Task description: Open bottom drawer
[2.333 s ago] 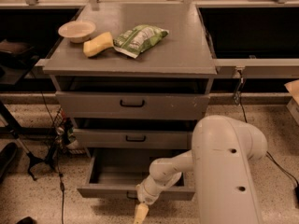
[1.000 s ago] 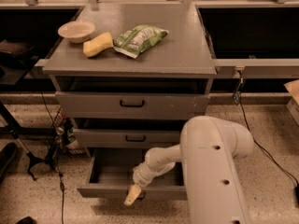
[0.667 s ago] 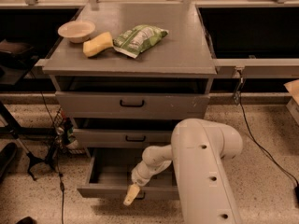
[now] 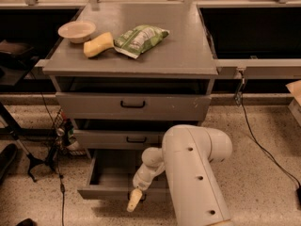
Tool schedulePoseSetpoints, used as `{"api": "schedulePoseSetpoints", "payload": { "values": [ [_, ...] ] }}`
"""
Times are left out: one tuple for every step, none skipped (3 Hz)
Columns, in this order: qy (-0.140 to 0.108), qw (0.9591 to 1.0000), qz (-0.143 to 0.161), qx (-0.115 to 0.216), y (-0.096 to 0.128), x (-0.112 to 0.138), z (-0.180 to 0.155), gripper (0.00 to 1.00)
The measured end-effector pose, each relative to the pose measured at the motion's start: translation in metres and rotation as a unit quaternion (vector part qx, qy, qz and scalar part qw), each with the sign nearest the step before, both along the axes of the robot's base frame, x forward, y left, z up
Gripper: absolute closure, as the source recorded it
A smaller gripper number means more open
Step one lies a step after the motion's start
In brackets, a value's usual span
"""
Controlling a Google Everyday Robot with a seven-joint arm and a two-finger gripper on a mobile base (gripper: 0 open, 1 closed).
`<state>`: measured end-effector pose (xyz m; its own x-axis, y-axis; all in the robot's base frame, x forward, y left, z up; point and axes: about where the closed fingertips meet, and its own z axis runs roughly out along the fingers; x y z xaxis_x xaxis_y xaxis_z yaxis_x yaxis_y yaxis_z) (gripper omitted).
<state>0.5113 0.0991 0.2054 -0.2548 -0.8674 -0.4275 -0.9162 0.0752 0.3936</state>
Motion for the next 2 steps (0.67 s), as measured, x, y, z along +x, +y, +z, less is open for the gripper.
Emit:
{"api": "schedulePoseSetpoints", "payload": {
  "values": [
    [0.028,0.9995,0.017,-0.001,-0.004,-0.017,-0.01,0.0],
    [0.05,0.9982,0.034,0.001,-0.009,-0.035,-0.014,0.0]
  ]
}}
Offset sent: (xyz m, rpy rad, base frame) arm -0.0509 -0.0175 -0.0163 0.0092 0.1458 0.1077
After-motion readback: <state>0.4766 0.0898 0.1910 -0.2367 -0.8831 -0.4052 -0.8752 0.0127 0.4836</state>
